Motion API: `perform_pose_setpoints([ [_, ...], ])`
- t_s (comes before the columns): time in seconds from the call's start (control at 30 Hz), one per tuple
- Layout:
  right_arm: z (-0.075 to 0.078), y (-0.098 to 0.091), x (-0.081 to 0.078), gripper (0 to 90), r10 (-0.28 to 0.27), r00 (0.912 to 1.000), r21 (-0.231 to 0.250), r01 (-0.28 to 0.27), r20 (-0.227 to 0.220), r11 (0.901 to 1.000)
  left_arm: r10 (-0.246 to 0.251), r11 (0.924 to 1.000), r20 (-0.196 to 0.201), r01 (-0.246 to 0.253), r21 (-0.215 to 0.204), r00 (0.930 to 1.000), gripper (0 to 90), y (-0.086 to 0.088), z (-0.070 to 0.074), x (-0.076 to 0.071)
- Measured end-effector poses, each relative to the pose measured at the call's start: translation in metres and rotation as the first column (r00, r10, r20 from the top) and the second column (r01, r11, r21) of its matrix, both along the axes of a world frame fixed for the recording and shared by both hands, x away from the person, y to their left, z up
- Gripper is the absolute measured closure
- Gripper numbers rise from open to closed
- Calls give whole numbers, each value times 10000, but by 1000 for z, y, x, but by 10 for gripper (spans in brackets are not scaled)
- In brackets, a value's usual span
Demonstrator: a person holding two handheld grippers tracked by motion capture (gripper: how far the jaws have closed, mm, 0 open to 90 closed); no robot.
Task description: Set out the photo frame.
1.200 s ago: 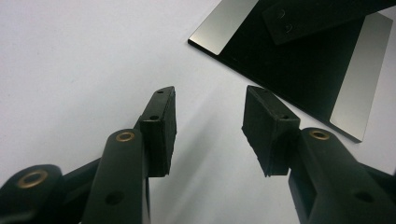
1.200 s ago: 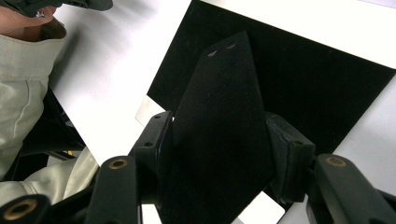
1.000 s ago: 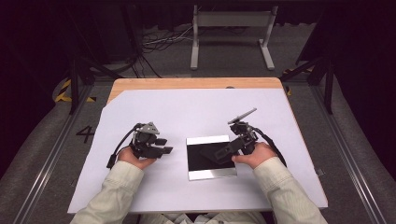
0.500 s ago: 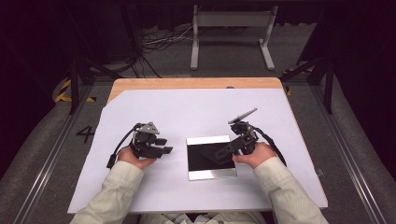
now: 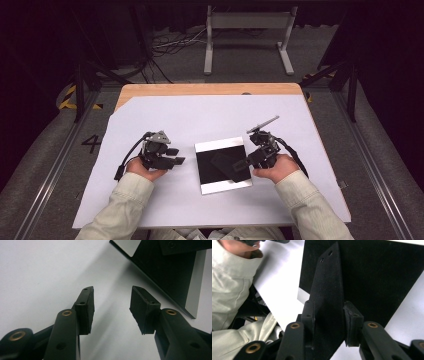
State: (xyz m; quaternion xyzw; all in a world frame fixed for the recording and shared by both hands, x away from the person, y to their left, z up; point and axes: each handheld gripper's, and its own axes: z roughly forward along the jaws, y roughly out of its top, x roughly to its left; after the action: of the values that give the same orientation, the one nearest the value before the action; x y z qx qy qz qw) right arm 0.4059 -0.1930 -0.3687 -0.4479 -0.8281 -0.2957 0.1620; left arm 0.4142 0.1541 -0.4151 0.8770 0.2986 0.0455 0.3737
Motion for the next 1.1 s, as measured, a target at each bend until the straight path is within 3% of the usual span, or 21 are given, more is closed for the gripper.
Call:
perform_pose_setpoints([
  [0.2, 4, -3, -6, 752, 227, 9995, 430, -236, 203, 9988, 53, 9999, -4, -53, -111, 10000, 550, 1, 1, 0],
  [0.4, 14, -3, -13, 835, 354, 9982, 1296, -413, 476, 9907, 143, 9993, 61, -141, -335, 9999, 550, 4, 3, 0],
  [0.6, 24, -7, -15, 865, -53, 9954, 1553, -97, 962, 9878, 183, 9990, 50, -180, -415, 9998, 550, 5, 3, -1],
  [0.77, 31, -10, -17, 869, -404, 9851, 1477, 154, 1672, 9889, 161, 9990, 39, -159, -414, 9999, 550, 4, 3, -1],
  [0.9, 34, -12, -18, 870, -924, 9681, 1534, 572, 2330, 9865, 169, 9990, 31, -167, -425, 9999, 547, 4, 3, -1],
  [1.1, 37, -15, -16, 870, -1439, 9491, 2119, 851, 2800, 9736, 143, 9992, 65, -140, -373, 9999, 545, 4, 3, 0],
])
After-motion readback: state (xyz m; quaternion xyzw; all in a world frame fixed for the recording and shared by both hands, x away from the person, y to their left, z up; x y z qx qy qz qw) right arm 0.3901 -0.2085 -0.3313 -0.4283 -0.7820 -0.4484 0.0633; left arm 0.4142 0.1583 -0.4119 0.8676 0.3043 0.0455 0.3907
